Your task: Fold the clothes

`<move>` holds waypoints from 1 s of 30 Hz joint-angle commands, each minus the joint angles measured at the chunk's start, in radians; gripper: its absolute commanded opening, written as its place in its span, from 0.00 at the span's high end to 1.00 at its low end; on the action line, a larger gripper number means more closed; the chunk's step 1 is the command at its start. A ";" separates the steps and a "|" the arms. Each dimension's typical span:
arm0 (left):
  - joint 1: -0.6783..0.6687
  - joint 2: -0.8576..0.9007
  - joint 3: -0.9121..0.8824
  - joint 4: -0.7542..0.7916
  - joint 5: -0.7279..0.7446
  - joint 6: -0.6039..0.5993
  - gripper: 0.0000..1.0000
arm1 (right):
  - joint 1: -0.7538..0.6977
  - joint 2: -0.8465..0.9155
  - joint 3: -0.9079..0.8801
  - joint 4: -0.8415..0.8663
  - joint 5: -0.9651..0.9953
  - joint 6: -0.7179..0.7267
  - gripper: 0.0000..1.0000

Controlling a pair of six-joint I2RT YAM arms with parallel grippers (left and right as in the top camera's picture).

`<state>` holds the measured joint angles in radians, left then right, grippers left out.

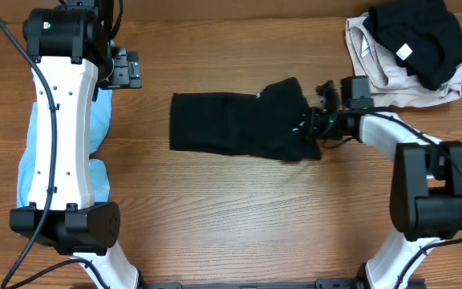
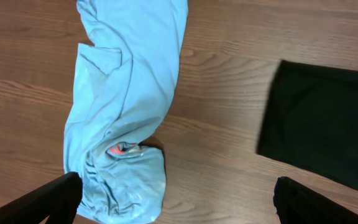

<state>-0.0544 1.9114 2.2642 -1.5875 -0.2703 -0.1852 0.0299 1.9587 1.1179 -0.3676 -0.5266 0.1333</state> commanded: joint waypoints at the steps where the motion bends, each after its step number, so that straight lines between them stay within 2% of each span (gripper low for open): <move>1: 0.012 -0.008 -0.005 0.019 -0.013 0.006 0.00 | -0.111 -0.081 0.005 -0.053 0.004 -0.007 0.93; 7: 0.023 -0.003 -0.005 0.049 -0.010 0.006 0.00 | -0.212 -0.208 0.066 -0.203 -0.004 -0.077 0.93; 12: 0.023 0.016 -0.005 0.055 -0.009 0.006 0.00 | -0.192 -0.289 0.108 -0.281 -0.010 -0.090 0.93; 19: 0.023 0.079 -0.005 0.052 -0.003 0.006 0.00 | -0.016 -0.307 0.150 -0.284 0.010 -0.072 0.93; 30: 0.022 0.216 -0.005 0.105 0.088 0.006 0.00 | 0.359 -0.302 0.151 -0.127 0.321 0.047 0.93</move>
<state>-0.0372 2.0789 2.2639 -1.4918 -0.2138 -0.1844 0.3248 1.6756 1.2343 -0.5297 -0.3248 0.1375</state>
